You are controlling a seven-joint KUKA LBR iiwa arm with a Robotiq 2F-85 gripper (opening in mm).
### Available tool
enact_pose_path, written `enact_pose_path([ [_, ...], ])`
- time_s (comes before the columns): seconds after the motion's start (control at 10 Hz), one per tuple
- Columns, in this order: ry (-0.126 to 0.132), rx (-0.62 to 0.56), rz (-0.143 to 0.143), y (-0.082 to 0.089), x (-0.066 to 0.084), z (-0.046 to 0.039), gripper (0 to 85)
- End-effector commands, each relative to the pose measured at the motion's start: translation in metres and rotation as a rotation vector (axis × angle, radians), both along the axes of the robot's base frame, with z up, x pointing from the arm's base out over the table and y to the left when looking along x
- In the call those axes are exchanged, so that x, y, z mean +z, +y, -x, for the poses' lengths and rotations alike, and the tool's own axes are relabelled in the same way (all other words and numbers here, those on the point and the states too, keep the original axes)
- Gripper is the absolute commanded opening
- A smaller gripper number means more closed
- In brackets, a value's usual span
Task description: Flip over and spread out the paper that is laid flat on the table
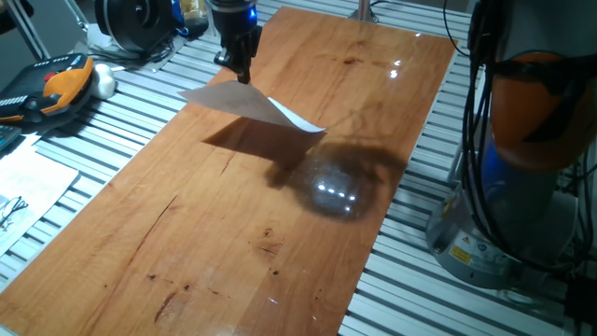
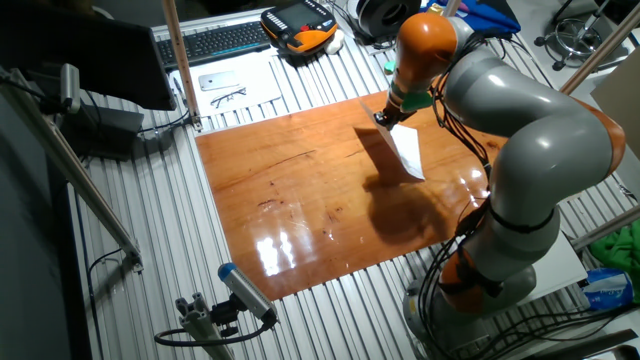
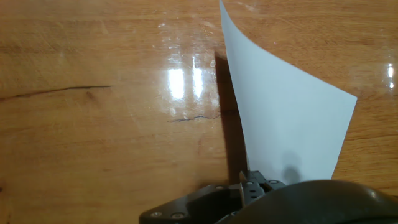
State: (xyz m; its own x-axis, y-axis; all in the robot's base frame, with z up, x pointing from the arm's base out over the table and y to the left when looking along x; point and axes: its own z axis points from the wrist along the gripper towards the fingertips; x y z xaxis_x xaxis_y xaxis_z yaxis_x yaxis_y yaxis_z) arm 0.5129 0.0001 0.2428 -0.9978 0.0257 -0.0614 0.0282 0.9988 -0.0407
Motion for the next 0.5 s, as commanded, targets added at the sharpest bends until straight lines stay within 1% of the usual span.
enact_pose_path([
  [0.0,0.003,0.003,-0.001,-0.0005,-0.0004,-0.0006,0.0],
  [0.1,0.003,0.01,-0.005,-0.0007,-0.0004,-0.0007,0.0],
  [0.2,-0.002,0.017,-0.003,-0.0007,-0.0004,-0.0007,0.0],
  [0.4,-0.001,0.017,0.012,-0.0007,-0.0004,-0.0007,0.0],
])
